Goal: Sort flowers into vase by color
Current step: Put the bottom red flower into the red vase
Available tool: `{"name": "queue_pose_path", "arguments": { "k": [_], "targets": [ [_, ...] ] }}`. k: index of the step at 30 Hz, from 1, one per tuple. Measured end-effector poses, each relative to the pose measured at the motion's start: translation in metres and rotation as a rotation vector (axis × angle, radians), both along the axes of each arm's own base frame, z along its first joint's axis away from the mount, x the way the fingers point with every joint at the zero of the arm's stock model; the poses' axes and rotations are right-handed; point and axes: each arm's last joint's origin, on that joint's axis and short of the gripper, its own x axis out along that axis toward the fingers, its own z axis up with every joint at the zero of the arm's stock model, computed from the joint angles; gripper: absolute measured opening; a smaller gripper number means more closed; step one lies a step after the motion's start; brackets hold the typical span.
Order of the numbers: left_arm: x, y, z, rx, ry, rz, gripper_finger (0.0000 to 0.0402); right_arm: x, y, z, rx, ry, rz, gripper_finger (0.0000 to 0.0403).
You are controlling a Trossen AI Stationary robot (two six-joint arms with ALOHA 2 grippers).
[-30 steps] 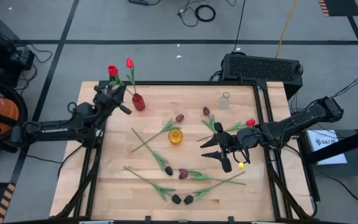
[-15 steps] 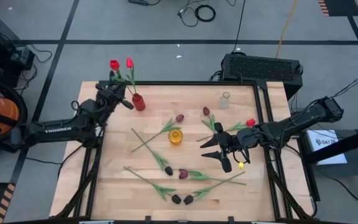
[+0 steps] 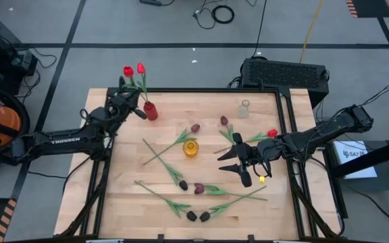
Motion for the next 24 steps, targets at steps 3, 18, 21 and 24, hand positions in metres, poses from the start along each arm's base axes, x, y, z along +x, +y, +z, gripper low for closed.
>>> {"name": "queue_pose_path", "arguments": {
  "k": [3,18,21,24],
  "targets": [
    [-0.001,0.0,-0.004,0.003,0.019,0.003,0.0002,0.0,0.0,0.0,0.0,0.0,0.0,0.0148],
    [0.0,-0.002,-0.016,-0.001,0.068,-0.073,0.0059,0.0,0.0,0.0,-0.001,0.001,0.001,0.0148],
    [0.0,-0.002,-0.017,-0.006,0.079,-0.071,0.0069,0.0,0.0,0.0,-0.002,0.003,0.001,0.0148],
    [0.001,-0.003,-0.02,-0.034,0.106,-0.045,0.0086,0.0,0.0,-0.002,-0.006,0.015,0.001,0.0148]
  ]
}}
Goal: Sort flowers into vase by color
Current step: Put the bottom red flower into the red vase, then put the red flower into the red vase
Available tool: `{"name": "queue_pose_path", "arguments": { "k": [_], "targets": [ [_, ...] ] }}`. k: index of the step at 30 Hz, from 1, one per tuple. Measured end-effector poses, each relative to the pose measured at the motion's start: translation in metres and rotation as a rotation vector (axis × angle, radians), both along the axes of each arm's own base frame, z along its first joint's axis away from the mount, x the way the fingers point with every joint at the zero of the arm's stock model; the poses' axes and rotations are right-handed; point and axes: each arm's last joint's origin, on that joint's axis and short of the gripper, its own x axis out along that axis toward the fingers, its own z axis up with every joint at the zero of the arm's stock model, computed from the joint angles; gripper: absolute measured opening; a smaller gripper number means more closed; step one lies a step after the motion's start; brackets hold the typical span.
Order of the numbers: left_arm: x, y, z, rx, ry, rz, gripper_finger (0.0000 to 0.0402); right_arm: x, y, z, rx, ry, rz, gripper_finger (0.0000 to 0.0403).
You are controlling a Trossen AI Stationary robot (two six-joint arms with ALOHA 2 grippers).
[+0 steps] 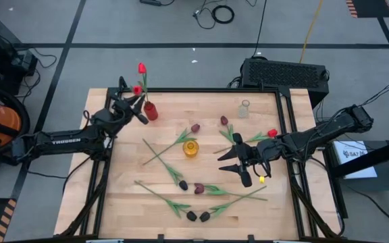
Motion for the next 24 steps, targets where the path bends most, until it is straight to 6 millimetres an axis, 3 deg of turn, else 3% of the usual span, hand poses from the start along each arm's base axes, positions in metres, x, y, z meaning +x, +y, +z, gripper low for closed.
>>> {"name": "queue_pose_path", "arguments": {
  "k": [6,11,19,24],
  "targets": [
    [0.001,-0.005,-0.011,-0.126,-0.001,0.088,0.0135,-0.001,0.0,-0.002,-0.008,0.022,0.0,0.0148],
    [0.004,-0.013,-0.016,-0.222,-0.046,0.041,0.0164,-0.001,0.0,-0.002,-0.007,0.022,0.0,0.0148],
    [0.007,-0.027,-0.027,-0.294,-0.001,0.043,0.0173,-0.001,0.0,-0.002,-0.004,0.023,-0.001,0.0148],
    [0.01,-0.037,-0.031,-0.359,-0.006,-0.057,0.0173,-0.001,0.0,-0.002,-0.001,0.023,-0.002,0.0148]
  ]
}}
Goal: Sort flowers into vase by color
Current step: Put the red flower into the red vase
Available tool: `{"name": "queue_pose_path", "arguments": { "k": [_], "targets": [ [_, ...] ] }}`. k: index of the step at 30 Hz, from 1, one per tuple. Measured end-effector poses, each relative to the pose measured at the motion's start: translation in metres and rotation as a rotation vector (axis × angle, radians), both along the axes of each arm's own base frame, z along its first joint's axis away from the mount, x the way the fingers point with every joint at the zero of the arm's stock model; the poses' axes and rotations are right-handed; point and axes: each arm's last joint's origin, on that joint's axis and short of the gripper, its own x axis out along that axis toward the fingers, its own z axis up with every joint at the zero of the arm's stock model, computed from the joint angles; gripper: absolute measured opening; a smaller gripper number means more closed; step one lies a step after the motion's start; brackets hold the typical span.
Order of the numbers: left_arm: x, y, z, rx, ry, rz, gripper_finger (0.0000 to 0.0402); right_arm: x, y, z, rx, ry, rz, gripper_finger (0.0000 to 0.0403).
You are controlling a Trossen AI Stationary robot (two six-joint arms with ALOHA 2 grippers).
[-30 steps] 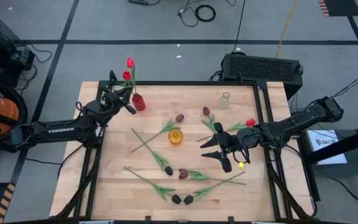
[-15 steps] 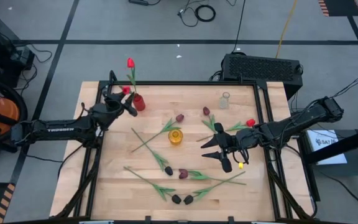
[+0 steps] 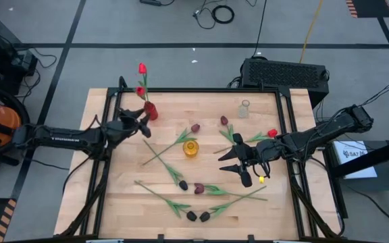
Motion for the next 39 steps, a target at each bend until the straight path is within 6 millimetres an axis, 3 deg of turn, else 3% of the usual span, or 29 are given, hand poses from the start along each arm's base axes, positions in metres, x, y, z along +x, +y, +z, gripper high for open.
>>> {"name": "queue_pose_path", "arguments": {
  "k": [9,19,27,31,39],
  "targets": [
    [0.006,-0.021,0.001,-0.067,-0.052,-0.251,0.0173,-0.002,0.0,-0.002,0.046,0.035,-0.006,0.0148],
    [0.012,-0.045,0.022,-0.048,-0.073,-0.529,0.0173,-0.016,-0.005,-0.015,0.037,0.235,-0.054,0.0148],
    [0.013,-0.06,0.037,-0.003,-0.085,-0.626,0.0173,-0.033,-0.019,-0.036,-0.131,0.452,-0.346,0.0148],
    [0.013,-0.063,0.037,-0.002,-0.084,-0.642,0.0173,-0.04,-0.027,-0.044,-0.191,0.551,-0.408,0.0145],
    [0.013,-0.064,0.037,-0.025,-0.101,-0.634,0.0173,-0.038,-0.042,-0.061,-0.457,0.676,-0.569,0.0113]
  ]
}}
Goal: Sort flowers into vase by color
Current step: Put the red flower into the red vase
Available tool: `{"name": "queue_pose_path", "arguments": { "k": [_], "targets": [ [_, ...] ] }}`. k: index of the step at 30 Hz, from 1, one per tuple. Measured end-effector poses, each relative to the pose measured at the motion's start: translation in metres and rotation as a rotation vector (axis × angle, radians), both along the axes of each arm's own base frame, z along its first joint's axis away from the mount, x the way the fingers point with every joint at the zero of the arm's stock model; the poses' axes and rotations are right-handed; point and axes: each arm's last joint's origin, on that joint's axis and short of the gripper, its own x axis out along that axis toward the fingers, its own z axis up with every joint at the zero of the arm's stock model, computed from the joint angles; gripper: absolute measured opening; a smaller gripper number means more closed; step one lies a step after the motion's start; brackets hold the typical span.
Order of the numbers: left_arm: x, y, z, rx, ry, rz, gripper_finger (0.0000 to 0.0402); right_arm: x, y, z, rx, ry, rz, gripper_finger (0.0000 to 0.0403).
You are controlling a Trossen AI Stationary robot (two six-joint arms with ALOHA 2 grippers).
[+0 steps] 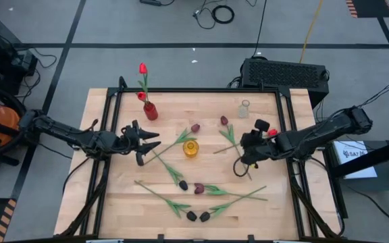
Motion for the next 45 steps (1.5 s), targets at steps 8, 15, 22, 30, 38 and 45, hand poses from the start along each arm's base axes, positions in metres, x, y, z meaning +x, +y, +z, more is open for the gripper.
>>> {"name": "queue_pose_path", "arguments": {
  "k": [8,15,22,30,38,45],
  "targets": [
    [0.002,-0.008,-0.004,-0.011,0.017,-0.03,0.0173,0.019,-0.001,-0.036,-0.031,0.232,0.053,0.0094],
    [0.007,-0.01,-0.008,-0.011,0.036,-0.028,0.0173,0.037,-0.018,-0.071,0.037,0.413,0.08,0.0094],
    [0.009,-0.011,-0.007,0.01,0.028,-0.03,0.0173,0.043,-0.036,-0.084,0.059,0.482,0.073,0.0093],
    [0.009,-0.011,-0.008,0.01,0.029,-0.032,0.0173,0.042,-0.056,-0.086,0.185,0.479,0.021,0.0084],
    [0.009,-0.011,-0.008,-0.013,0.026,-0.037,0.0173,0.042,-0.07,-0.086,0.314,0.458,0.011,0.0011],
    [0.008,-0.015,-0.008,-0.013,0.031,-0.059,0.0173,0.042,-0.069,-0.086,0.349,0.453,0.013,0.0002]
  ]
}}
